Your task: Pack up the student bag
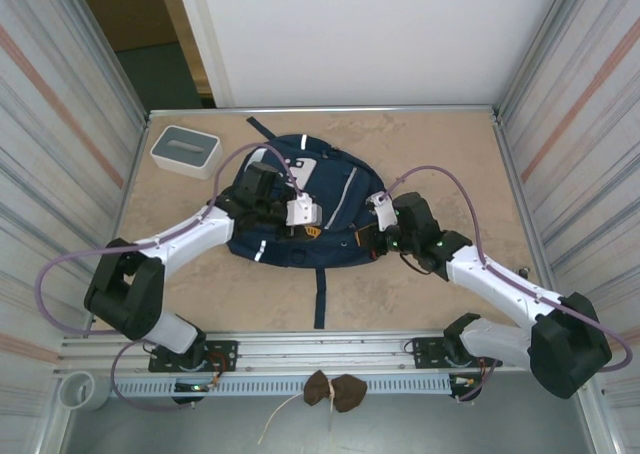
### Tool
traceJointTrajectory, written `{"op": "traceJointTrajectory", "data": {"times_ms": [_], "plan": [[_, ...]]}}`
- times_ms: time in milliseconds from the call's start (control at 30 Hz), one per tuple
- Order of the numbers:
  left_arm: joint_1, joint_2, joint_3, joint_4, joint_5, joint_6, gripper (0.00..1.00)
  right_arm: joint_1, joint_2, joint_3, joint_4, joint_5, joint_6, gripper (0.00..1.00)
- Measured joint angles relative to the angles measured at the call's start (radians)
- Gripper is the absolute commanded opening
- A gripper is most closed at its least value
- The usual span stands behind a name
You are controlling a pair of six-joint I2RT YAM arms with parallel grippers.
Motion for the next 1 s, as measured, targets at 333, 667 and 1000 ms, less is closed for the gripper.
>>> {"op": "traceJointTrajectory", "data": {"times_ms": [333, 667, 1000], "plan": [[-0.173, -0.042, -0.023, 0.050, -0.184, -0.059, 0.59, 0.036, 0.000, 0.001, 0.007, 0.017, 0.037, 0.00], [-0.180, 0.045, 0.025, 0.044, -0.257, -0.043, 0.07, 0.054, -0.006, 0.001, 0.010, 0.033, 0.063, 0.00], [-0.071, -0.050, -0.070, 0.069, -0.084, -0.016, 0.07, -0.024, 0.021, 0.042, 0.001, 0.047, 0.065, 0.00]]}}
